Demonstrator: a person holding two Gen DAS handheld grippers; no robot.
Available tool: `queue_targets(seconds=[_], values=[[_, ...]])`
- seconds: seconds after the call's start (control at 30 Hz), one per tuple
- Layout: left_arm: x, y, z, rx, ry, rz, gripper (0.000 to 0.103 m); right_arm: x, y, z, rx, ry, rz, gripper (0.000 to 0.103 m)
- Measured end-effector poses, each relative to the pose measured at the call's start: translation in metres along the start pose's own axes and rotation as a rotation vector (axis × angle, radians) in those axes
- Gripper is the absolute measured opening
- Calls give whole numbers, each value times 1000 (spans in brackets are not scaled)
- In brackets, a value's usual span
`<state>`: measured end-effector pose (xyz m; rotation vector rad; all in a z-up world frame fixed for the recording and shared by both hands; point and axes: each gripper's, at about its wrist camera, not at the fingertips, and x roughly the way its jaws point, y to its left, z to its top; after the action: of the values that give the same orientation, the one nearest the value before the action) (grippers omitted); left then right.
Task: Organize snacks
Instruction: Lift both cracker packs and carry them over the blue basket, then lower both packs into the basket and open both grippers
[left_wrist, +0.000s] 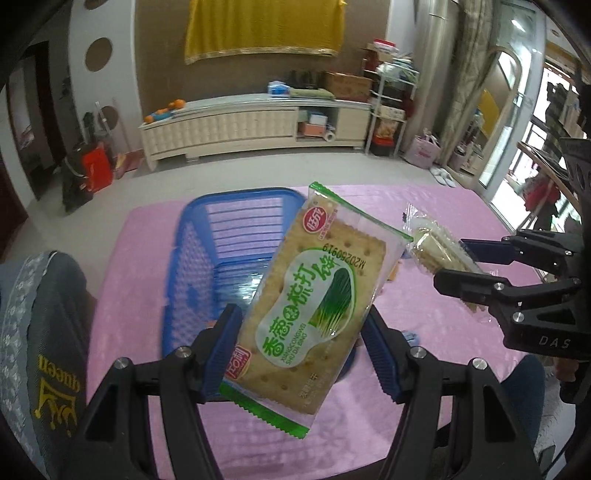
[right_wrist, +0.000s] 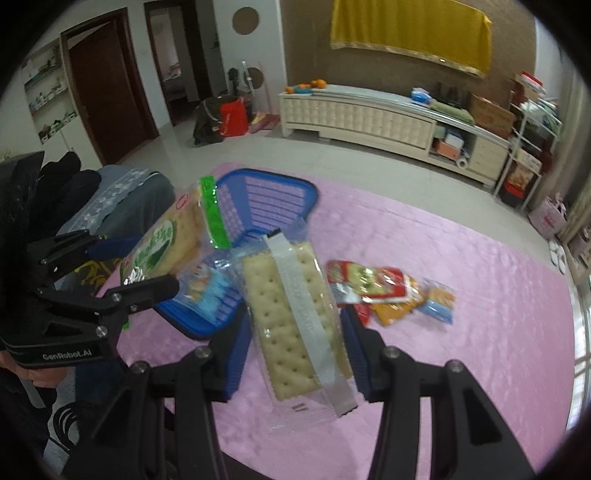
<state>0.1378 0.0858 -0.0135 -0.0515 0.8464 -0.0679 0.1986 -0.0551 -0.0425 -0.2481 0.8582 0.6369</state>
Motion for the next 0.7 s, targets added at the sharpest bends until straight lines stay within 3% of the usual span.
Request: queue_targets(seconds=[0.37,0.7], values=[[-9,72,-14,-92,10,69,64,49,64,26,-67,42,78,53],[-4,82,-19,-118,31,82,64,97,71,29,-105,128,31,53]])
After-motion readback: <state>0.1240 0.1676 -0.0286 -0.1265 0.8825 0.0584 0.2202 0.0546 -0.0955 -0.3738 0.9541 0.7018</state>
